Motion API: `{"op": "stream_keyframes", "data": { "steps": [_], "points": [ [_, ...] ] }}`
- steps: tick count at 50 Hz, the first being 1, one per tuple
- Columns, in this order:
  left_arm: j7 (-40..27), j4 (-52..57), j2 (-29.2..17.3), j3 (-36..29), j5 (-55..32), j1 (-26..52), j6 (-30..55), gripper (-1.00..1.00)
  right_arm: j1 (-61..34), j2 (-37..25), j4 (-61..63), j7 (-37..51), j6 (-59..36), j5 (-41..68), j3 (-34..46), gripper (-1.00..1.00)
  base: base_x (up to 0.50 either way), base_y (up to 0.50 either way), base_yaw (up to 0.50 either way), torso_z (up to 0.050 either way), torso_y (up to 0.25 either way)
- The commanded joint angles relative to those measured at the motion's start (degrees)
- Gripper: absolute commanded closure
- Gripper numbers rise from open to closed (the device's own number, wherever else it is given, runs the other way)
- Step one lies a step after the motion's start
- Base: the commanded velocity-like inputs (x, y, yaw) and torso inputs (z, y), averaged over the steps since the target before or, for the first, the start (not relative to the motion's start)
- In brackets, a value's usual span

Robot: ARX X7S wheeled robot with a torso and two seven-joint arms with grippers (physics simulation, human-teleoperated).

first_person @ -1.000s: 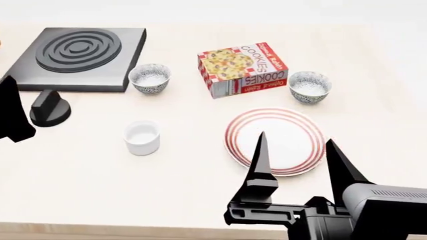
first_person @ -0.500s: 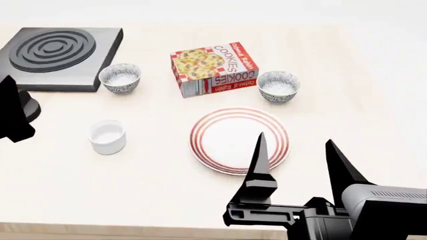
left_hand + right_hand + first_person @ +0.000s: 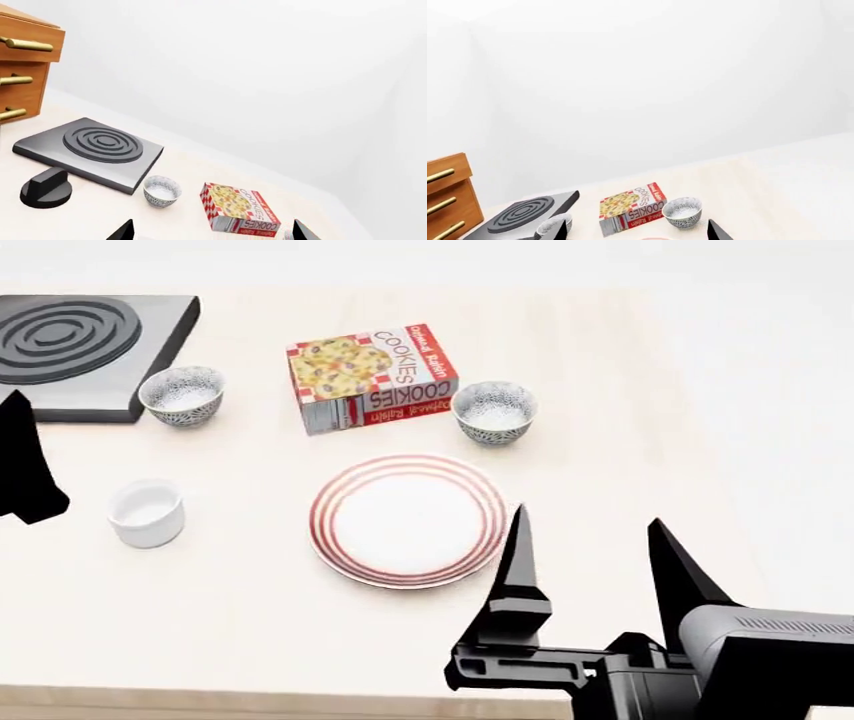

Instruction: Pick the akita bowl next to the plate and place it on the plate.

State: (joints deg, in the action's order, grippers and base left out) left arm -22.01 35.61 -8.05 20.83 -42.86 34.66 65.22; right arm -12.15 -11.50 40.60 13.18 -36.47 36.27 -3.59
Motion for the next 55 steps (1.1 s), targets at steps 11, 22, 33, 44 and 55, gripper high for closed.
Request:
{"op": "stream_keyframes", "data": {
  "steps": [11,22,33,44,55],
  "points": [
    [-1.34,-0.14,-0.54,-0.34,-1.4,0.23,-0.17,-1.0,-0.16,-1.3,-0.52,0.28,0.63,-0.91,1.98,-1.0,0.2,0.0,0.0,0.0,0.0],
    [-1.48,-0.46,-0.94,-0.75,-1.67,-0.15,-0.96,-1.0,-0.1,-1.72,-0.55,0.59,0.86,-0.76,2.23,-1.0,0.5,0.0,0.0,0.0,0.0],
    [-1.98,-0.33,-1.21,-0.79,-2.35,-0.41,-1.22,-1.0,-0.11,-1.92,-0.59,0.93,0.97,-0.34,2.54,-1.0,0.5,0.0,0.0,0.0,0.0],
    [-2.34,-0.54,-1.46,-0.96,-2.82,-0.54,-1.73,-1.0,0.01,-2.23,-0.71,1.14,1.3,0.05,2.6,-1.0,0.5,0.0,0.0,0.0,0.001],
    [-2.62,-0.84,-1.79,-1.38,-3.06,-0.6,-2.31,-1.0,-0.16,-2.46,-0.99,1.43,1.56,0.26,2.83,-1.0,0.5,0.0,0.0,0.0,0.0]
  ]
}}
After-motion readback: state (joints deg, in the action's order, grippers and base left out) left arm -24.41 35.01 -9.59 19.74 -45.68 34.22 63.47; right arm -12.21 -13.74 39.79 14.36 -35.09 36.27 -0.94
